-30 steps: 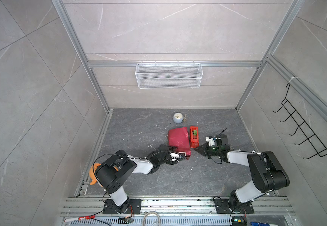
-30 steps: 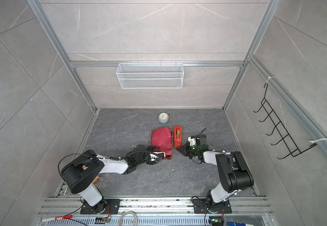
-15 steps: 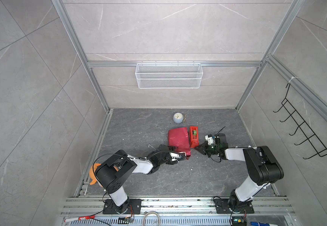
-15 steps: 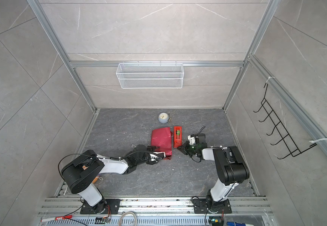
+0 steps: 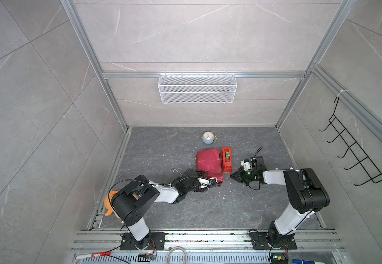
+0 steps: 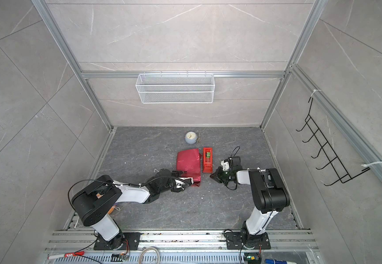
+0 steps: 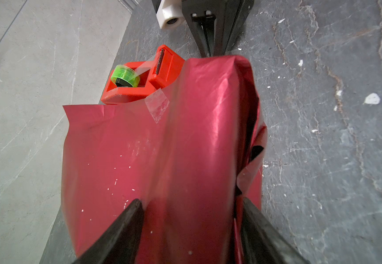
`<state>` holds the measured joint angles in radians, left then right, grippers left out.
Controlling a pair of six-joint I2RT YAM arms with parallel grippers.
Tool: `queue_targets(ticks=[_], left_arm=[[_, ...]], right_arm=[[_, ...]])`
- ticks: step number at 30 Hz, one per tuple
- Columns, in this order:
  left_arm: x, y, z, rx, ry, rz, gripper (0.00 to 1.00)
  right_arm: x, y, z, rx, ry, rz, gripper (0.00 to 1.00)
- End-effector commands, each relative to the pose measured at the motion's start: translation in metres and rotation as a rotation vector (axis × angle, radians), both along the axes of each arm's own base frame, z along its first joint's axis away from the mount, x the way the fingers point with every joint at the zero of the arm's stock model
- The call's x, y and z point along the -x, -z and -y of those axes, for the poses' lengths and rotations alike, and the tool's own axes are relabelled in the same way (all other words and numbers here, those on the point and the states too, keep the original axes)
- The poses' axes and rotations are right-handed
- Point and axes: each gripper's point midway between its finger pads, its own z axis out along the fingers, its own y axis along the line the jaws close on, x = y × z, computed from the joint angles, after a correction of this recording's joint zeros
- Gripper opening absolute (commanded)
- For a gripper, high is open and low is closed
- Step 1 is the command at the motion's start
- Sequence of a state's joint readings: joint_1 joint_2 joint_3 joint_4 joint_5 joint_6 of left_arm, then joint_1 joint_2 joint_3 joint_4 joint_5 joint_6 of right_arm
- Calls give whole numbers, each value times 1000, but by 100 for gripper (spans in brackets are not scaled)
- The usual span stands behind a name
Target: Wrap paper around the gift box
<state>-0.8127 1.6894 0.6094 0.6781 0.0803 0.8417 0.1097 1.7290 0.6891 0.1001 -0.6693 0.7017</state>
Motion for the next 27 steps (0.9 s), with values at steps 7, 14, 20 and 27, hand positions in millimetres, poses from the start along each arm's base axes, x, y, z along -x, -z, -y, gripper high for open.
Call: queue_targets(ticks=[7, 14, 20, 27], left_arm=[[1, 37, -19, -98, -56, -99, 67], [2, 38, -19, -98, -55, -102, 67], [2, 38, -19, -97, -54, -105, 67], [2, 36, -19, -91, -56, -102, 67]], right_arm=[[45, -53, 2, -10, -56, 101, 0], [88, -90, -13, -71, -102, 164, 0], [105, -102, -40, -98, -151, 189, 0], [106, -95, -78, -133, -190, 182, 0]])
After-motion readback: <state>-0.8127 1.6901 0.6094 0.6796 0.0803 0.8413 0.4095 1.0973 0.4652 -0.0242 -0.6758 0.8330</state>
